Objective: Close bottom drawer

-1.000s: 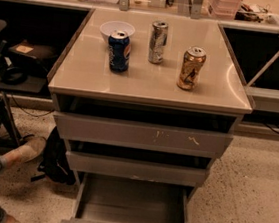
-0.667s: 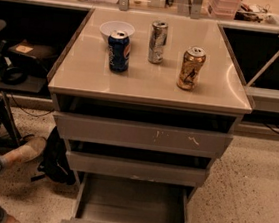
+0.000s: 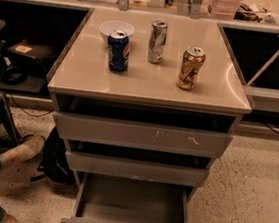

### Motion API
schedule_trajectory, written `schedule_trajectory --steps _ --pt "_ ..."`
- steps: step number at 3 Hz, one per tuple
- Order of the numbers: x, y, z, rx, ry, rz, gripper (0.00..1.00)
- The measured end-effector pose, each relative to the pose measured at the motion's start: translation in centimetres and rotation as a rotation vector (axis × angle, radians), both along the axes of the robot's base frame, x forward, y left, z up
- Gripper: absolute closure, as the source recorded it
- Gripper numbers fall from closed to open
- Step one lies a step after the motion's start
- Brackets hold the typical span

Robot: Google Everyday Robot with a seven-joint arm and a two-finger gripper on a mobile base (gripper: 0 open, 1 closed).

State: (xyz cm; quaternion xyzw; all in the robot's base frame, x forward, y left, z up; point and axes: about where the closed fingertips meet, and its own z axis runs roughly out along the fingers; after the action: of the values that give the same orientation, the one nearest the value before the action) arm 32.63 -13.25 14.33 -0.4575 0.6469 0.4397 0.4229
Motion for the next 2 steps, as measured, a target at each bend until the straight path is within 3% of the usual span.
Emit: schedule_trajectory --steps 1,2 --pt "0.3 -0.1 0.0 0.000 -0.004 -0.007 0.00" --pt "2.2 -0.5 1.7 -0.047 -0.041 -0.059 0.00"
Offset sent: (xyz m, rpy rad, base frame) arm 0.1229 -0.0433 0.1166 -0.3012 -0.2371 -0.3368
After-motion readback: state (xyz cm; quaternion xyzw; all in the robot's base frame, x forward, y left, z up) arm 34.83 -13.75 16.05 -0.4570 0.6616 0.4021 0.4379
